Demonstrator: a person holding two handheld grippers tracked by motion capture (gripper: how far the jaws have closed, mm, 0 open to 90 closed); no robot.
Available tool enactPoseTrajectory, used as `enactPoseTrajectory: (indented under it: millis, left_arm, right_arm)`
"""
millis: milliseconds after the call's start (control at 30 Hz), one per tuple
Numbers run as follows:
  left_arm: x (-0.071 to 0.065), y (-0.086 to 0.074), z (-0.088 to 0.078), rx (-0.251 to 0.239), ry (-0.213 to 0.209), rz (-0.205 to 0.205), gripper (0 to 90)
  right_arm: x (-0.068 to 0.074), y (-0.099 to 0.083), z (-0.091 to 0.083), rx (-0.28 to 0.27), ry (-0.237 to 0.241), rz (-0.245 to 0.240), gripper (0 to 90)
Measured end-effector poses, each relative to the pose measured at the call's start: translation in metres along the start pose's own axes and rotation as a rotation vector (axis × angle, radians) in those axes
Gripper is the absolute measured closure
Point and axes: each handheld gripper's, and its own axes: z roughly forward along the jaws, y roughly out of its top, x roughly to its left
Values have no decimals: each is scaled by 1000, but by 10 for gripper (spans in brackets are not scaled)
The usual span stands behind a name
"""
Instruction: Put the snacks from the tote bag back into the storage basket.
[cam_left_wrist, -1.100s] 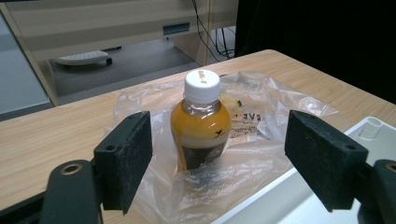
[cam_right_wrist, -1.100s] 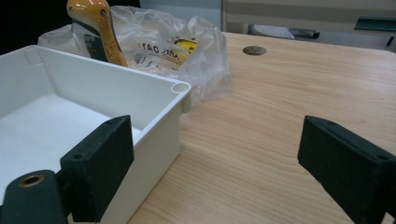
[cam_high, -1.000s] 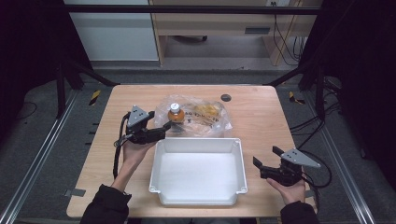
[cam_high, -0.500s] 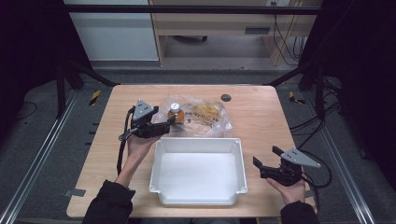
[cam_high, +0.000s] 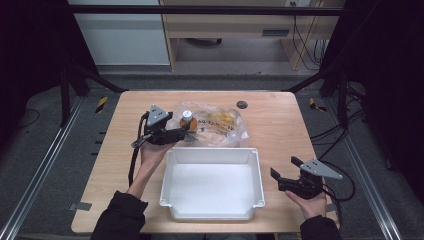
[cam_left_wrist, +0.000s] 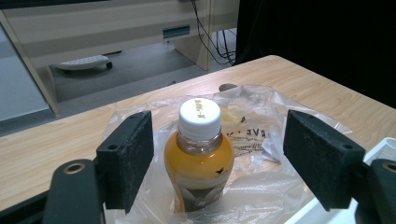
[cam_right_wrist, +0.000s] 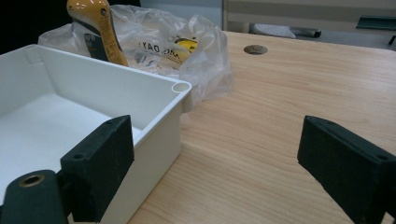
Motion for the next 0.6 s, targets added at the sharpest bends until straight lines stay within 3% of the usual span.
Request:
enactPoseTrajectory:
  millis: [600]
  left_arm:
    - [3, -5, 17, 16, 1, 5, 241]
  right_arm:
    - [0, 0, 1, 3, 1, -2, 109]
